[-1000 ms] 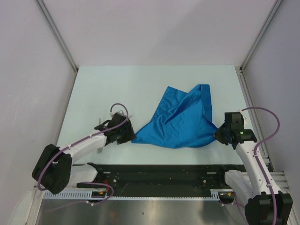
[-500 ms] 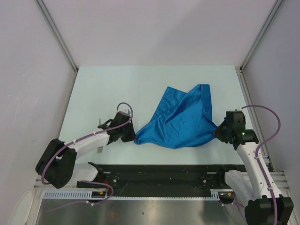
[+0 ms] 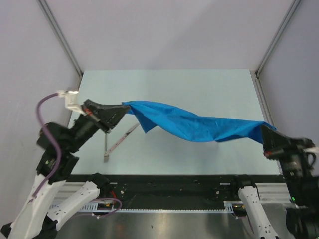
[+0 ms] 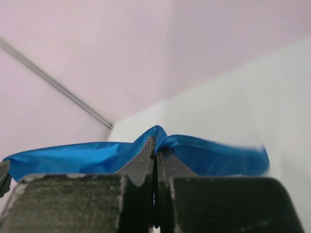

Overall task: Fold the napkin into a case and place the utensils inside
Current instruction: Flatten out the crumpled napkin at the center of the board, then pick up the flattened napkin from the center of the board, then fold and flatten the napkin at the center of the board.

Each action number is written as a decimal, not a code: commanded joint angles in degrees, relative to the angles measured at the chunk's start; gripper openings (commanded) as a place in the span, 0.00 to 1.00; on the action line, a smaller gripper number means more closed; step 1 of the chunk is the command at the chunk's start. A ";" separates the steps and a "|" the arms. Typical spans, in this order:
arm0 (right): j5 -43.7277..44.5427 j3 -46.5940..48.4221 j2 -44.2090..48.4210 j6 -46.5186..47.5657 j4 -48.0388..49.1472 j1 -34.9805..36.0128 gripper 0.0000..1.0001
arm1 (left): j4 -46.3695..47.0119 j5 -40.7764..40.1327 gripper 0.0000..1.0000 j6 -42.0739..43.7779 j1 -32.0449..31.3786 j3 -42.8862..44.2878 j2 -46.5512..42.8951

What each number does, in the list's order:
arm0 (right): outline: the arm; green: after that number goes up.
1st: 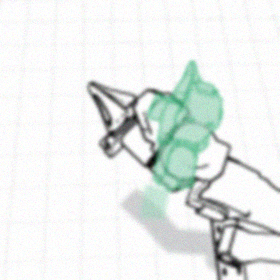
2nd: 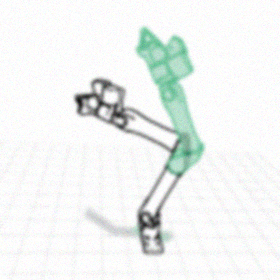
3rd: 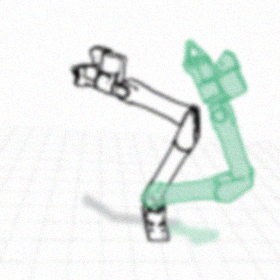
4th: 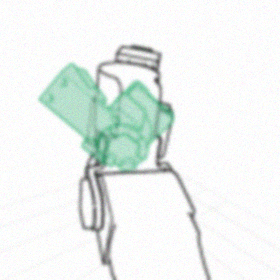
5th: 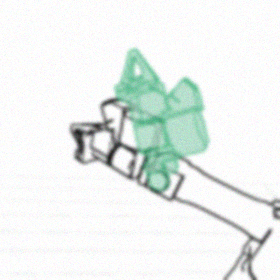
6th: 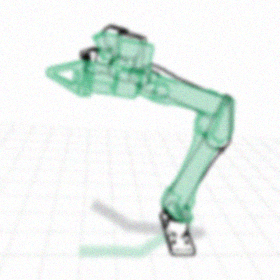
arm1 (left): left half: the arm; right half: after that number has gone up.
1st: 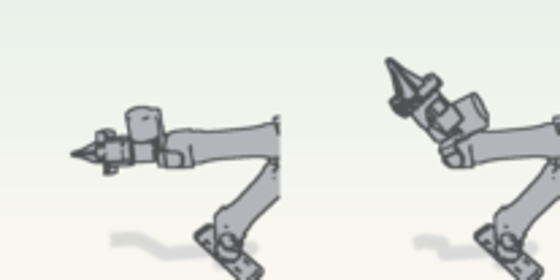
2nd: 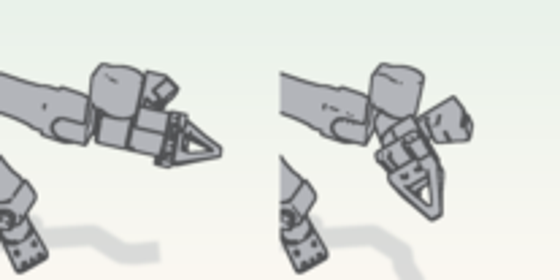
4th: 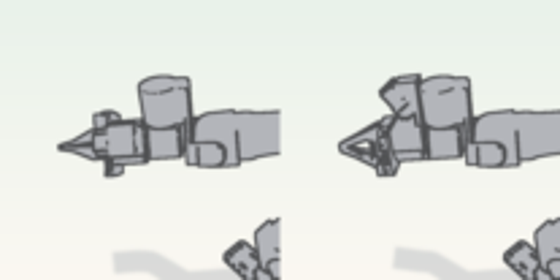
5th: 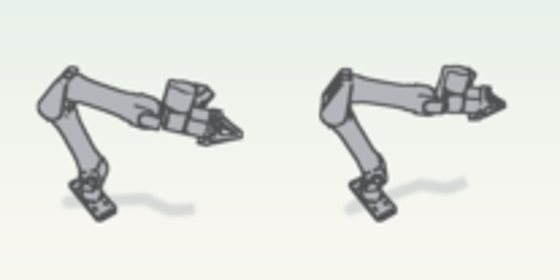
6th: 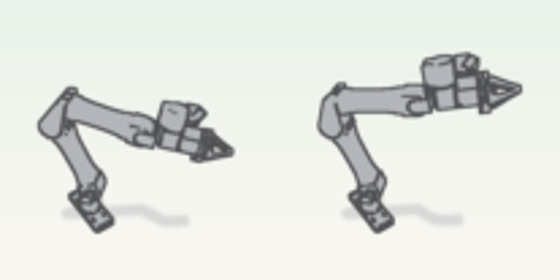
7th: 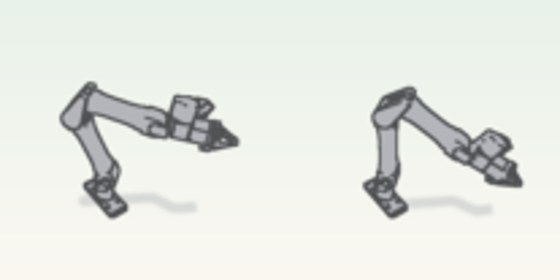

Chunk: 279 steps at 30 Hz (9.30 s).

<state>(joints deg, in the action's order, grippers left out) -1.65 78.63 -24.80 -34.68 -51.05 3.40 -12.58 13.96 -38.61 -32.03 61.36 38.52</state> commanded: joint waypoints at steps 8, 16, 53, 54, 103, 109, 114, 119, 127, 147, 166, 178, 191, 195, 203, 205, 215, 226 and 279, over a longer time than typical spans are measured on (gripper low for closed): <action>6.73 5.58 0.38 0.14 2.09 0.73 0.00 | 4.93 -1.29 0.00 -5.25 -0.22 4.73 2.33; 19.74 -14.89 -18.16 1.89 25.32 1.61 0.00 | 1.51 -16.51 0.00 -7.26 1.26 10.70 33.16; 8.93 5.82 -87.69 5.67 30.04 -5.42 0.79 | 15.75 -0.23 0.43 -4.90 -0.48 12.57 74.33; 9.90 7.75 -88.57 5.85 28.56 -5.42 0.78 | 15.39 -0.33 0.42 -5.33 -1.18 11.68 74.50; 5.96 -39.77 -46.22 -6.99 4.37 -30.99 0.67 | 1.33 -10.97 0.70 -7.80 -8.22 -17.77 42.25; 5.34 -41.19 -43.68 -8.12 3.85 -28.46 0.55 | 2.55 -10.88 0.67 -8.41 -8.14 -19.52 40.93; 7.10 -44.43 -41.56 -10.15 3.05 -28.18 0.57 | 3.70 -9.82 0.66 -7.98 -8.14 -20.41 39.44; 9.19 -46.81 -41.65 -13.04 2.88 -27.66 0.57 | 3.26 -10.61 0.66 -7.27 -7.96 -21.20 36.80; 9.91 -48.22 -43.58 -13.40 7.10 -27.13 0.41 | -0.61 -13.77 0.67 -8.23 -7.26 -23.12 35.13; 13.16 -48.31 -32.34 -16.21 5.70 -14.83 0.00 | -11.65 -26.58 0.61 -16.40 -11.38 -21.12 47.17; 12.90 -48.04 -26.71 -14.63 6.22 -14.65 0.00 | -24.70 -32.95 0.56 -28.89 -20.79 -17.59 54.37; 11.76 -47.52 -24.95 -15.33 5.61 -14.65 0.00 | -23.46 -28.45 0.31 -32.13 -21.67 -16.45 60.97; 7.28 -42.25 -21.00 -8.66 2.53 -14.12 0.00 | -14.79 -35.13 0.00 -25.57 -21.32 -21.81 39.63; -0.26 -37.86 -18.45 -4.88 3.24 -14.03 0.00 | -11.77 -37.15 0.00 -13.20 -20.97 -18.48 29.79; -7.65 -10.49 -11.07 4.17 -1.24 -13.95 0.00 | -8.18 -36.20 0.00 6.60 -20.88 -1.37 14.94; -9.07 -4.30 -10.80 6.55 -2.91 -13.95 0.00 | -7.29 -34.18 0.00 10.47 -20.88 2.25 12.47; -14.44 15.85 -9.57 8.05 -0.99 -12.01 0.00 | -5.44 -29.60 0.00 14.71 -20.97 16.40 5.86; -6.36 0.05 -19.57 5.58 6.30 -12.10 0.00 | -14.95 -31.63 0.00 5.30 -7.18 25.39 28.87; 0.25 -33.71 -47.71 0.48 7.36 -18.69 0.00 | -7.11 -18.97 0.00 1.61 -0.14 -3.34 50.16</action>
<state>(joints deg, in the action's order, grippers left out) -1.37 47.70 -72.58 -33.08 -45.87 -15.14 -21.65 -3.44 -37.91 -31.55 61.58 91.18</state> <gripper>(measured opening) 0.046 0.005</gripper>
